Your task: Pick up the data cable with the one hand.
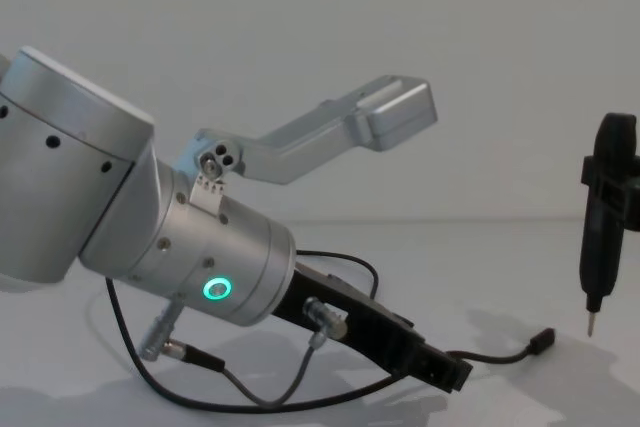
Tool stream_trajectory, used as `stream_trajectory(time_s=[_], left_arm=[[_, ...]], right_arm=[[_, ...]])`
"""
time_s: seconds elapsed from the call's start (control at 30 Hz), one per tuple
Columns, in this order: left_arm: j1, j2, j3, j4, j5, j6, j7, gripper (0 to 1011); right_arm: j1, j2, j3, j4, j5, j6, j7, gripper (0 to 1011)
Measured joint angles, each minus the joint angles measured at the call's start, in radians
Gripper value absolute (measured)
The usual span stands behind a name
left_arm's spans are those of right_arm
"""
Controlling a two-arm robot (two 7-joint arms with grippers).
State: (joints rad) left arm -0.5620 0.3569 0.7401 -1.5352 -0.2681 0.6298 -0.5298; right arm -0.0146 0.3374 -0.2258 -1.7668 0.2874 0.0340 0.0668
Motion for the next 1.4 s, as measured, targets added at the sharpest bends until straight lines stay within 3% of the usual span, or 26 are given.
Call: stream_trajectory(time_s=[0.77,1.4], left_arm=[[-0.009,-0.011,0.011,0.012,0.005,0.013,-0.003,54],[-0.006,-0.010,0.007,0.008,0.011,0.003,-0.003,40]], right_arm=[[0.000,0.000,0.000,0.000,0.000,0.000,0.000,279],[-0.002,-0.006,0.008,-0.004,0.005,-0.006,0.003,279]])
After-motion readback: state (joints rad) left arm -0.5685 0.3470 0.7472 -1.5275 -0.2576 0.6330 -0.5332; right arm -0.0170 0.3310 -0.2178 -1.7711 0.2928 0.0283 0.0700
